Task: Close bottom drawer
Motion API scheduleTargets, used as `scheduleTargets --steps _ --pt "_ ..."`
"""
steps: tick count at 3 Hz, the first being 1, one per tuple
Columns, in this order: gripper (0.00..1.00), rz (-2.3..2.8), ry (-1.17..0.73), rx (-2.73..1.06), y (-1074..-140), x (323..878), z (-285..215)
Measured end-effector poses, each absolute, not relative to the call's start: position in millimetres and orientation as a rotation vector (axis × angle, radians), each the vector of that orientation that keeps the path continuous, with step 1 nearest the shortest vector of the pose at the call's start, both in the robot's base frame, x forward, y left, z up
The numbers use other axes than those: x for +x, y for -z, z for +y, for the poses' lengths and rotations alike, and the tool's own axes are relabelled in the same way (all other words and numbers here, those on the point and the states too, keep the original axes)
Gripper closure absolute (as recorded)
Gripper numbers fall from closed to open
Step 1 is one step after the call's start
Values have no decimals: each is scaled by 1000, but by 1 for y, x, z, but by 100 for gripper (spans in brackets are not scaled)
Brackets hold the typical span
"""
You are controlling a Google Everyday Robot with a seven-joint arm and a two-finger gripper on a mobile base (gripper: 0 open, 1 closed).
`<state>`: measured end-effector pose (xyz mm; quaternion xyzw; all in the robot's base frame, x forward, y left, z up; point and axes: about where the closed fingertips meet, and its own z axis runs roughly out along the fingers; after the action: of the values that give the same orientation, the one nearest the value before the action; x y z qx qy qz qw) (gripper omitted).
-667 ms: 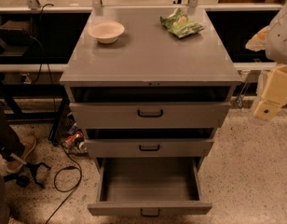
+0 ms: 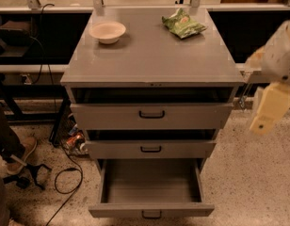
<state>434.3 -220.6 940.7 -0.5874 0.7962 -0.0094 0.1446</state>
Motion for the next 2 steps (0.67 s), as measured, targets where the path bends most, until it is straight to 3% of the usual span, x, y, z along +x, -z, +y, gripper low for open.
scheduleTargets --steps 2 --pt "0 2448 -379 -1520 -753 396 -207"
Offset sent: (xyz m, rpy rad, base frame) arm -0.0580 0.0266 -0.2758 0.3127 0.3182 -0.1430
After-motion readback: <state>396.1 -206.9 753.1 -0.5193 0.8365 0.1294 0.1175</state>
